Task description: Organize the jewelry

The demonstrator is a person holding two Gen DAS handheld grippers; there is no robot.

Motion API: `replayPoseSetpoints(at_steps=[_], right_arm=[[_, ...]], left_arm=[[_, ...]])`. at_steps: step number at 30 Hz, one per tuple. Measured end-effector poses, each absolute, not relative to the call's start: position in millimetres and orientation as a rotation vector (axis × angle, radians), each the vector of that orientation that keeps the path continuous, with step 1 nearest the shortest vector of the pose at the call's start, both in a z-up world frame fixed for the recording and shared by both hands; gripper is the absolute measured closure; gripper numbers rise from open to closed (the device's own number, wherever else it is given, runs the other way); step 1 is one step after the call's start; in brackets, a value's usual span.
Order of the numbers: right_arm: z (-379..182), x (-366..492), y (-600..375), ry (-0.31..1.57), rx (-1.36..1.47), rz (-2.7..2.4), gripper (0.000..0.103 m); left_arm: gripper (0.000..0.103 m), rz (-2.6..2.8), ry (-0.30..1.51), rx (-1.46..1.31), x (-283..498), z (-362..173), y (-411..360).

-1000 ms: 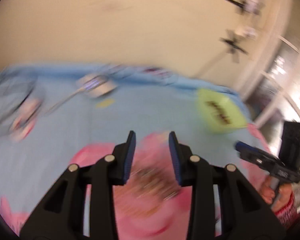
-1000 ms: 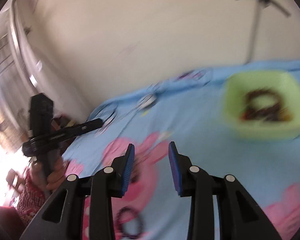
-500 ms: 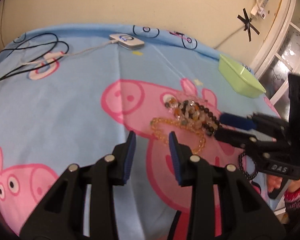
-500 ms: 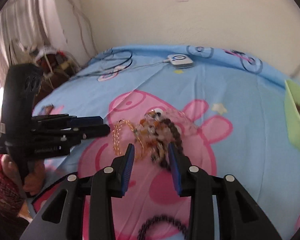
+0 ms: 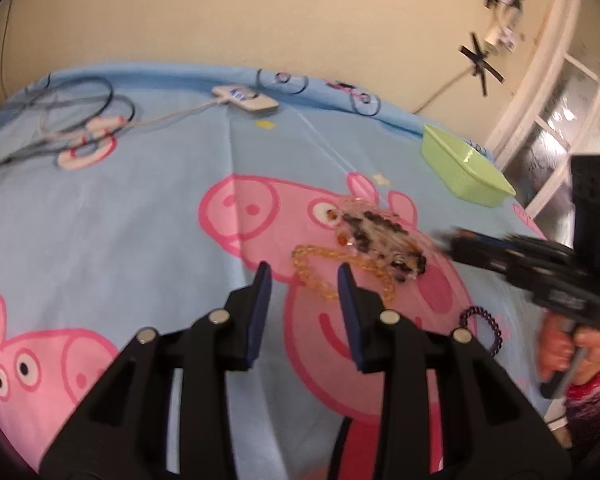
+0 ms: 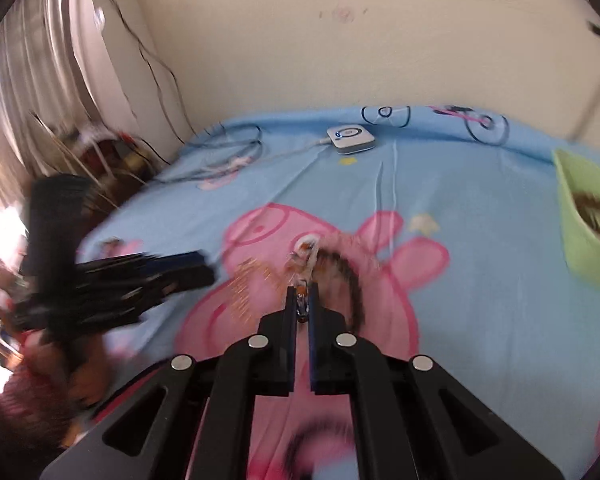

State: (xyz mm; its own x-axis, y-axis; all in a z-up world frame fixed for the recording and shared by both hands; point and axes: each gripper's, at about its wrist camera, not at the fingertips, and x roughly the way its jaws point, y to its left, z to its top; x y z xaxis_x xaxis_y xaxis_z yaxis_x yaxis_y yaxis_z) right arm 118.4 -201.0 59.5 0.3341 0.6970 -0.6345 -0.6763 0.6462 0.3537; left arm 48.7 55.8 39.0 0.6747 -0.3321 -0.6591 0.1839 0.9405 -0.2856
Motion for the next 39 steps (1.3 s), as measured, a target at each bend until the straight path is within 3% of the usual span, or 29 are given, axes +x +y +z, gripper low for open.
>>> replayPoseSetpoints(at_steps=[4, 6, 7, 13, 15, 16, 22, 23, 24, 26, 35, 37, 38, 39], right_arm=[[64, 86, -264, 0.811, 0.107, 0.839, 0.103], [62, 83, -290, 0.798, 0.130, 0.767, 0.103], [60, 84, -305, 0.795, 0.143, 0.723, 0.103], [63, 94, -358, 0.745, 0.243, 0.589, 0.103], [70, 93, -371, 0.710, 0.271, 0.573, 0.103], [76, 92, -377, 0.688, 0.280, 0.566, 0.103], [106, 67, -414, 0.570, 0.327, 0.534, 0.103], [110, 63, -423, 0.552, 0.335, 0.524, 0.103], [114, 62, -430, 0.541, 0.337, 0.515, 0.103], [119, 56, -446, 0.513, 0.328, 0.464, 0.103], [72, 64, -456, 0.651, 0.404, 0.519, 0.103], [67, 69, -440, 0.662, 0.419, 0.580, 0.103], [64, 72, -432, 0.671, 0.432, 0.615, 0.103], [62, 74, -426, 0.678, 0.443, 0.642, 0.103]], left_arm=[[0.070, -0.395, 0.773, -0.140, 38, 45, 26], [0.055, -0.439, 0.780, -0.109, 36, 46, 8], [0.053, -0.462, 0.779, -0.088, 36, 48, -4], [0.052, -0.620, 0.770, 0.055, 42, 63, -80], [0.038, -0.675, 0.766, 0.102, 42, 66, -107], [0.036, -0.704, 0.759, 0.136, 42, 68, -124], [0.035, -0.757, 0.782, 0.263, 56, 51, -196], [0.048, -0.765, 0.805, 0.263, 60, 48, -201], [0.075, -0.783, 0.839, 0.254, 65, 43, -205], [0.091, -0.812, 0.930, 0.176, 78, 36, -209], [0.095, -1.084, 1.006, -0.221, 58, 62, -178], [0.093, -1.079, 0.995, -0.299, 63, 70, -162], [0.081, -1.062, 0.994, -0.322, 68, 72, -156], [0.060, -1.014, 0.989, -0.348, 75, 72, -142]])
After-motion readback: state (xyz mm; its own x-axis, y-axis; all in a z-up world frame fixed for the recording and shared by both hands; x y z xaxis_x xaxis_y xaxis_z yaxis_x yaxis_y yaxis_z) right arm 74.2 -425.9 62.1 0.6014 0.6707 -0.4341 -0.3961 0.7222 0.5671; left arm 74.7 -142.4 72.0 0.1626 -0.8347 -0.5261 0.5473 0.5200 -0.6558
